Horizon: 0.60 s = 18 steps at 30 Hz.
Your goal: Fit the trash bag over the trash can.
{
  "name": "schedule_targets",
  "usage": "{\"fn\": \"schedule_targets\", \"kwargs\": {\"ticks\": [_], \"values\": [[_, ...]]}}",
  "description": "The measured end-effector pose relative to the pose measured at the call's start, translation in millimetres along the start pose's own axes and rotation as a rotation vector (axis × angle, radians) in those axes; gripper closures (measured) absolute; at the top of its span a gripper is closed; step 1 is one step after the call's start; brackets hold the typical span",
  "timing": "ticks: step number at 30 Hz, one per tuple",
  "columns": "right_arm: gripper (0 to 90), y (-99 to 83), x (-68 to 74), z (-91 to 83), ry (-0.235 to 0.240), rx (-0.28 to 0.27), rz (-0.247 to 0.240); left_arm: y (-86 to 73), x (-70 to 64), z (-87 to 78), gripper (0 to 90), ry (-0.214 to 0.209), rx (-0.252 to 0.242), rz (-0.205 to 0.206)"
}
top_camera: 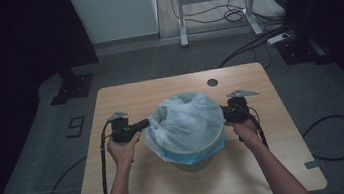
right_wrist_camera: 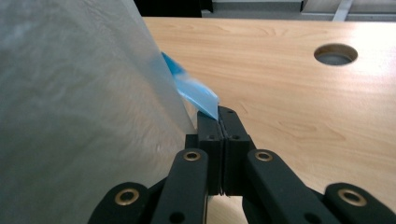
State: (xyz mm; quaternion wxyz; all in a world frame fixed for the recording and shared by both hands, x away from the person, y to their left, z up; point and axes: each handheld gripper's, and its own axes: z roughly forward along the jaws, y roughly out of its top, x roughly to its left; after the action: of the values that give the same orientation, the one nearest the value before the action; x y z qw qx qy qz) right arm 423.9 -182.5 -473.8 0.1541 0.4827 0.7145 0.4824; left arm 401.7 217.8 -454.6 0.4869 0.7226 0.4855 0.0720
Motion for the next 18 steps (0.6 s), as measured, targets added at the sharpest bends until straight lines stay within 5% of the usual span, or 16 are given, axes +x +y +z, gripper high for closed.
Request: {"fn": "schedule_targets", "kwargs": {"ticks": [3,8,18], "values": [[85.6,-4.9,-4.1,-4.4,0.011,-0.019,0.022,-4.0,0.1,-2.6,89.0,-0.011,-0.014,0.002],[66.7,-10.2,-9.9,-29.8,-0.004,-0.133,0.085,-8.3,0.9,-6.6,87.9,-0.014,-0.035,0.002],[52.1,-31.3,-6.1,-101.5,0.098,-0.257,0.036,-10.3,1.2,-14.1,86.9,-0.018,-0.069,-0.001]]}}
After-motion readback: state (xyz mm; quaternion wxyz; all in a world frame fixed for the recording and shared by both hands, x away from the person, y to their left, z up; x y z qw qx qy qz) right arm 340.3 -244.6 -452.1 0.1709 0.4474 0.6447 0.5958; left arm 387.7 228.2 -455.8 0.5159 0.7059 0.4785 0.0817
